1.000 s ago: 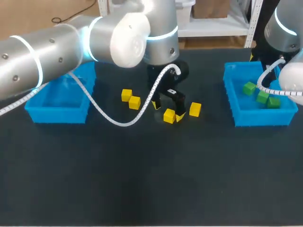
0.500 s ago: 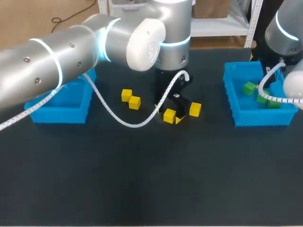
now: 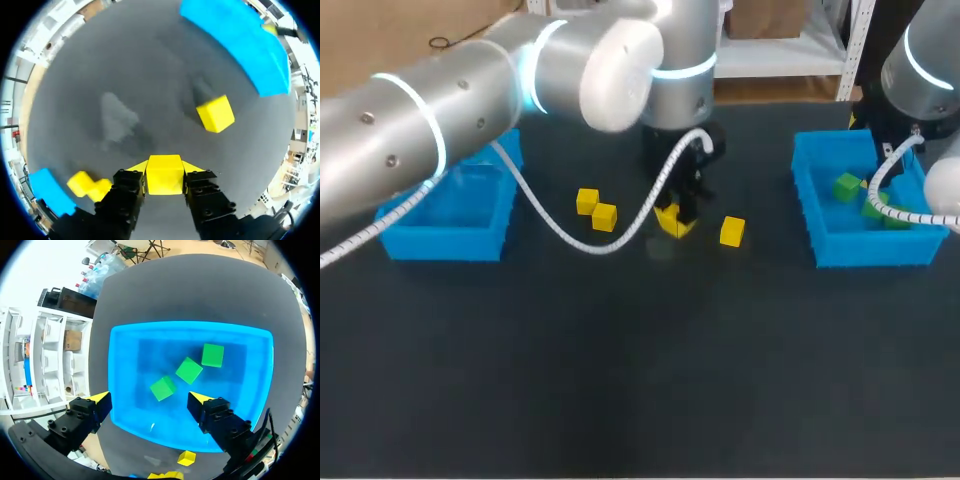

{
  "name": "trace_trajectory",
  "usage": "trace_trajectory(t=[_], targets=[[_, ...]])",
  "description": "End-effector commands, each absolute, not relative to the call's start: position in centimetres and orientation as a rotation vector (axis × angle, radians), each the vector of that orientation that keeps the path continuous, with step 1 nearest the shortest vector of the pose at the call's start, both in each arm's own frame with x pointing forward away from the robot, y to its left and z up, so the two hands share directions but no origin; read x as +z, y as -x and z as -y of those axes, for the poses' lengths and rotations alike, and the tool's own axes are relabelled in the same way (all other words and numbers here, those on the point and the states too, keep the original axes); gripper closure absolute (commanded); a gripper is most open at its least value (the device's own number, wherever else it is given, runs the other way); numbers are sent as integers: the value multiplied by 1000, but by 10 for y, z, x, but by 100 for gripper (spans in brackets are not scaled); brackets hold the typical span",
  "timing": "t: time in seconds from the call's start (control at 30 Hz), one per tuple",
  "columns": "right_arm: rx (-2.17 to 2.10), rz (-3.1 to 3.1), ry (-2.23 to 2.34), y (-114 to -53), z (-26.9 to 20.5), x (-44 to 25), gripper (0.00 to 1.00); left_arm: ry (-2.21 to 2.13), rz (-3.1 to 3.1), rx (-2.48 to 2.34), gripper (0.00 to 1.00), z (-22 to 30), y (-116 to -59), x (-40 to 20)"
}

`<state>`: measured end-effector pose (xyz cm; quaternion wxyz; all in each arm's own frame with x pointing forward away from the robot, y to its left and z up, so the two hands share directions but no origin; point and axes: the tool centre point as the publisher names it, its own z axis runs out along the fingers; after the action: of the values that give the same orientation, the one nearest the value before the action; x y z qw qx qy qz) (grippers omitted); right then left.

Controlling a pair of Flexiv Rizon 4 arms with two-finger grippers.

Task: Put the green cubes in the right bin and the yellow cubes in the left bin.

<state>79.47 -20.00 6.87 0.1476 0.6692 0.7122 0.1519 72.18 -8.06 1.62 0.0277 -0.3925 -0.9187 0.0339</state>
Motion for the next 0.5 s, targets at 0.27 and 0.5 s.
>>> trace_trajectory(t=[0.27,0.5], targets=[[442,-2039,-1921,-791,200,68,0,834,3347,-2,100,-63,-751,93],[442,-2039,-1921,-791,200,68,0,379,3436,-81,100,-167,-742,82]])
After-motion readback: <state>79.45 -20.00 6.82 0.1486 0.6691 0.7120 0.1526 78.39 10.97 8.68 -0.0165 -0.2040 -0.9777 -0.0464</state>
